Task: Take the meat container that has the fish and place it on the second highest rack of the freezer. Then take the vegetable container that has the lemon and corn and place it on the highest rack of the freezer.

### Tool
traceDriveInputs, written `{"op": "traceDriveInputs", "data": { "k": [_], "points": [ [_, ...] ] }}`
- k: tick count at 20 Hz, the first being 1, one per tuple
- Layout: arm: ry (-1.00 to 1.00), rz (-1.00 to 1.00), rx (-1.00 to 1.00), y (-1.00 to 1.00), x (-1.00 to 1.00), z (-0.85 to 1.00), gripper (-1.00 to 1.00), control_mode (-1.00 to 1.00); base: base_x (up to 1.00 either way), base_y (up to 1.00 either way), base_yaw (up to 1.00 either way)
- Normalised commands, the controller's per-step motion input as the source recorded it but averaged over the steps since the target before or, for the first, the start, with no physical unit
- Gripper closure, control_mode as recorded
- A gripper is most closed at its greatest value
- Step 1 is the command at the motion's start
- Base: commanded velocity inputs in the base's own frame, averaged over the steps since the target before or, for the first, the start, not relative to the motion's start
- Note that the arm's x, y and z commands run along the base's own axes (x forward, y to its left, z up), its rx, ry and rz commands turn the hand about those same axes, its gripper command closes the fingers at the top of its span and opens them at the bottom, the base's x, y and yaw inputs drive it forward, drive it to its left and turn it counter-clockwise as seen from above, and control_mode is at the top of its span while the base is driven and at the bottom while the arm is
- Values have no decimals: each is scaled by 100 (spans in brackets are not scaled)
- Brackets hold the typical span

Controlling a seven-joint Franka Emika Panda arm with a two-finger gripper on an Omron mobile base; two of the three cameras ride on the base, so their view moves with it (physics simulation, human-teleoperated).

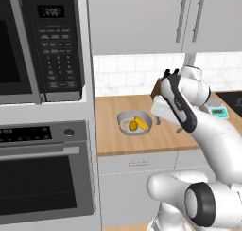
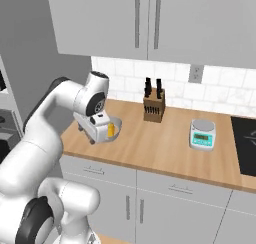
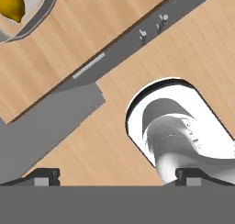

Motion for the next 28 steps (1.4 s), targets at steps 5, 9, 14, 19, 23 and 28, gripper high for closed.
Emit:
{"op": "traceDriveInputs", "data": {
  "k": [5,9,14,19,23,28],
  "points": [
    [8,-14,0,0,42,-51,-100,-100,0,0,0],
    [5,-14,0,0,38,-38,-100,-100,0,0,0],
    [4,-13,-3,0,44,-27,-100,-100,0,0,0],
    [3,-13,-6,0,44,-29,-100,-100,0,0,0],
    [4,-11,-6,1,48,-32,-100,-100,0,0,0],
    [1,-10,-4,2,52,-30,-100,-100,0,0,0]
  ]
}}
